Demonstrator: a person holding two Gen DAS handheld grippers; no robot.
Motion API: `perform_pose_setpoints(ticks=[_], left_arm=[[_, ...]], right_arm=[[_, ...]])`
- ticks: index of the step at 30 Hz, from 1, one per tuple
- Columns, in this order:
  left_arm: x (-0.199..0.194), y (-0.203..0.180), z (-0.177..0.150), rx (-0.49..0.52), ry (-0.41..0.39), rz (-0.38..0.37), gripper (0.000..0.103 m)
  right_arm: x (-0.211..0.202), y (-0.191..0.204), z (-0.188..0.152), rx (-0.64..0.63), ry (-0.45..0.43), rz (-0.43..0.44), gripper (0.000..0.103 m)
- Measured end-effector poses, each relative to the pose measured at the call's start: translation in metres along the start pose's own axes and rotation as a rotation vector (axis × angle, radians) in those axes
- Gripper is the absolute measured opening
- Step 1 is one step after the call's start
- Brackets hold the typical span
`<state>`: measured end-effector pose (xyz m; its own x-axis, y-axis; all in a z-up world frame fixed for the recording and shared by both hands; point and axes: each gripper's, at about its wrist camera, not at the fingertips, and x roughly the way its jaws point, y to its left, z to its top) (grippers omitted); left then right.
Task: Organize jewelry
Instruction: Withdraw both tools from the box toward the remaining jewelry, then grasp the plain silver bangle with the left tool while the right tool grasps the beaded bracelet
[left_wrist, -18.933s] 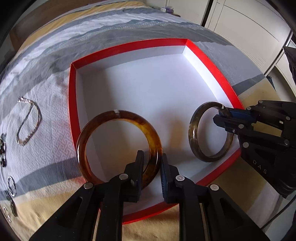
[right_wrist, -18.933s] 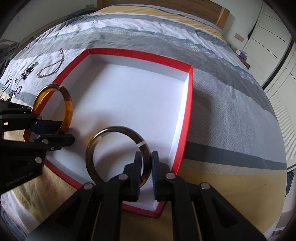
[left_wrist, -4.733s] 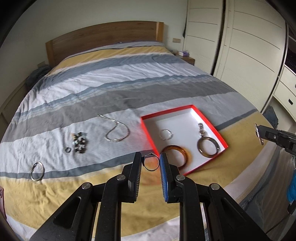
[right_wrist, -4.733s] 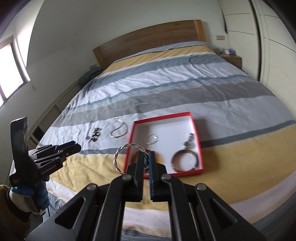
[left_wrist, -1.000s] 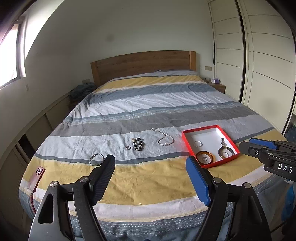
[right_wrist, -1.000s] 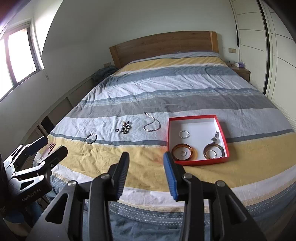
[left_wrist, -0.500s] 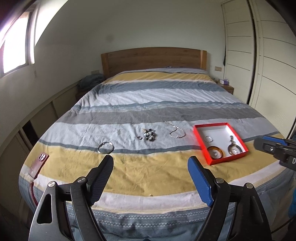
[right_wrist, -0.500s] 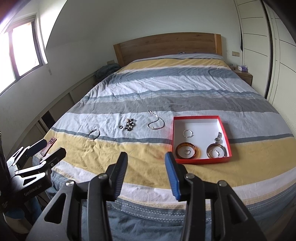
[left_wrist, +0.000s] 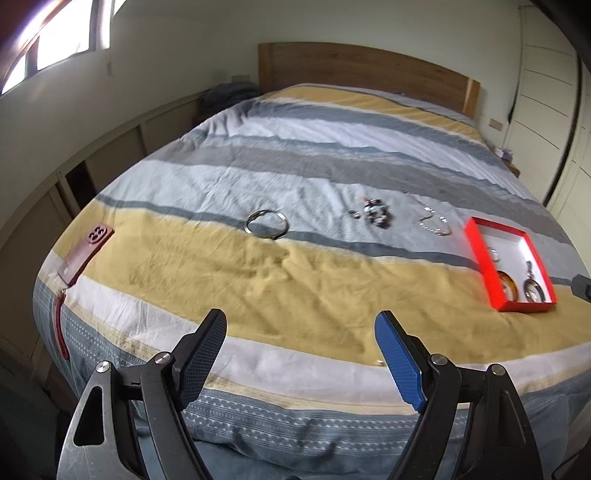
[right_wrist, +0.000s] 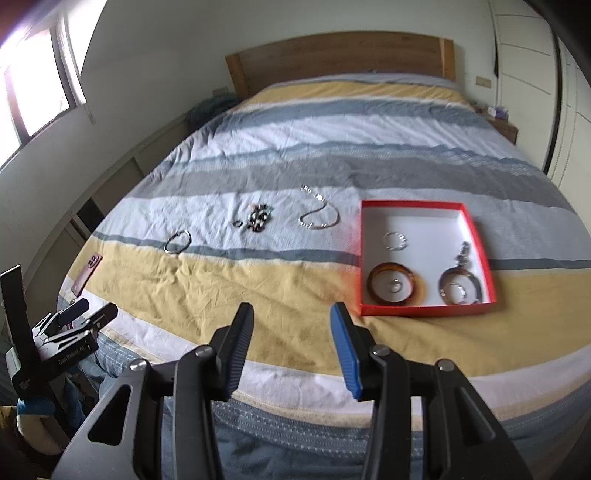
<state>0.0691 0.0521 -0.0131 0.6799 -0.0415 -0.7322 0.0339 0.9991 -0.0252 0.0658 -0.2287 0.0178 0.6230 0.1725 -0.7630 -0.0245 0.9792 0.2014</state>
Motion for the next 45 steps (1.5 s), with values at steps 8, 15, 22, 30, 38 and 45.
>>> perform_pose_setpoints(ticks=[8,15,22,30,38,45], left_arm=[[0.056,0.037,0.020,-0.037,0.059,0.051,0.082],[0.115,0.067,0.056,-0.057,0.086,0.071,0.081],[0.189,0.091,0.093,-0.092,0.120,0.045,0.074],[0.252,0.092,0.108,-0.071,0.171,0.018,0.064],[0.279,0.078,0.104,0.009,0.179,0.030,0.061],[0.279,0.078,0.109,-0.007,0.181,-0.007,0.031]], right_arm=[[0.073,0.016,0.031,-0.038,0.090,0.046,0.041],[0.149,0.039,0.070,-0.055,0.130,0.090,0.041],[0.237,0.051,0.111,-0.038,0.168,0.116,0.041],[0.313,0.042,0.131,0.038,0.225,0.129,0.041],[0.349,0.044,0.135,0.017,0.252,0.128,0.037],[0.344,0.029,0.129,0.051,0.261,0.151,0.010]])
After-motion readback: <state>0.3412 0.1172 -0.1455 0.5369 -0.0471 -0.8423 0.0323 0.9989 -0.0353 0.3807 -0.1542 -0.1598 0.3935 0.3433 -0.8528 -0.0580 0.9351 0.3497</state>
